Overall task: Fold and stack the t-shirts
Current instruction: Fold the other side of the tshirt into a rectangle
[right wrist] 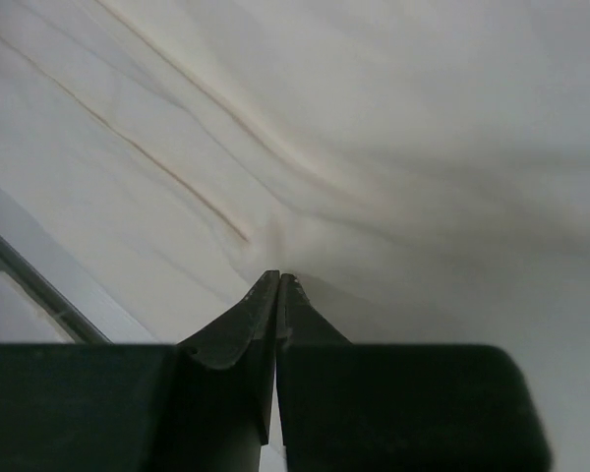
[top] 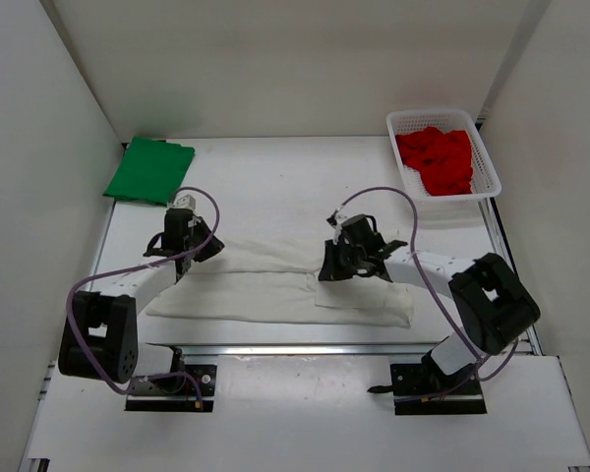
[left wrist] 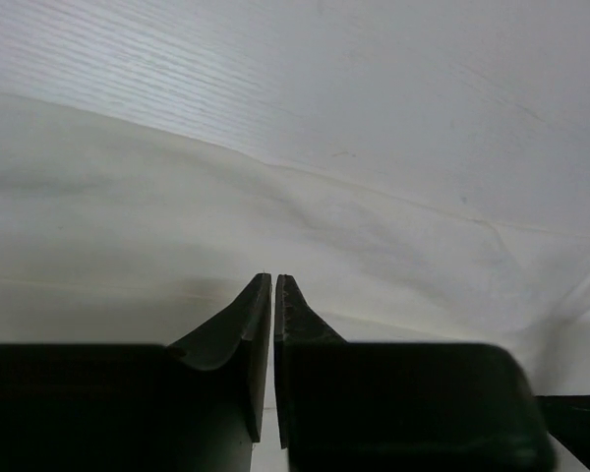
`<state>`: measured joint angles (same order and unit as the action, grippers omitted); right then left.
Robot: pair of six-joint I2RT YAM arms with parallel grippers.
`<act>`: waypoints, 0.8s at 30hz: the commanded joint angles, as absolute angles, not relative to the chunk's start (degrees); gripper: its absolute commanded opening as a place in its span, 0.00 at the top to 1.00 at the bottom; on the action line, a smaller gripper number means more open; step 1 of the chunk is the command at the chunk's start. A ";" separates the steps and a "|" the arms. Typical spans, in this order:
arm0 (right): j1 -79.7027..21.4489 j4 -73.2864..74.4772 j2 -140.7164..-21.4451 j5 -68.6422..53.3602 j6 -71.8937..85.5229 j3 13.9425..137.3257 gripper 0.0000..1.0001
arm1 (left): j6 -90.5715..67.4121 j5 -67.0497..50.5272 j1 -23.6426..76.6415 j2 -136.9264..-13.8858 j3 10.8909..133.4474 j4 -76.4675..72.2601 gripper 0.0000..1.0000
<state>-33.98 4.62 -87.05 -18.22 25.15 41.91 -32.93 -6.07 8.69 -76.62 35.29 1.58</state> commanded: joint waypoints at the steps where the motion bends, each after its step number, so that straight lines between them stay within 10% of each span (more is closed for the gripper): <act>1: -37.96 -2.02 -91.65 -20.21 23.11 51.74 1.00 | -32.43 -7.11 4.49 -75.24 34.02 2.90 0.84; 24: -50.80 13.53 -132.36 -20.04 16.70 101.59 1.00 | -34.45 -13.79 -5.01 -87.45 40.52 3.17 0.87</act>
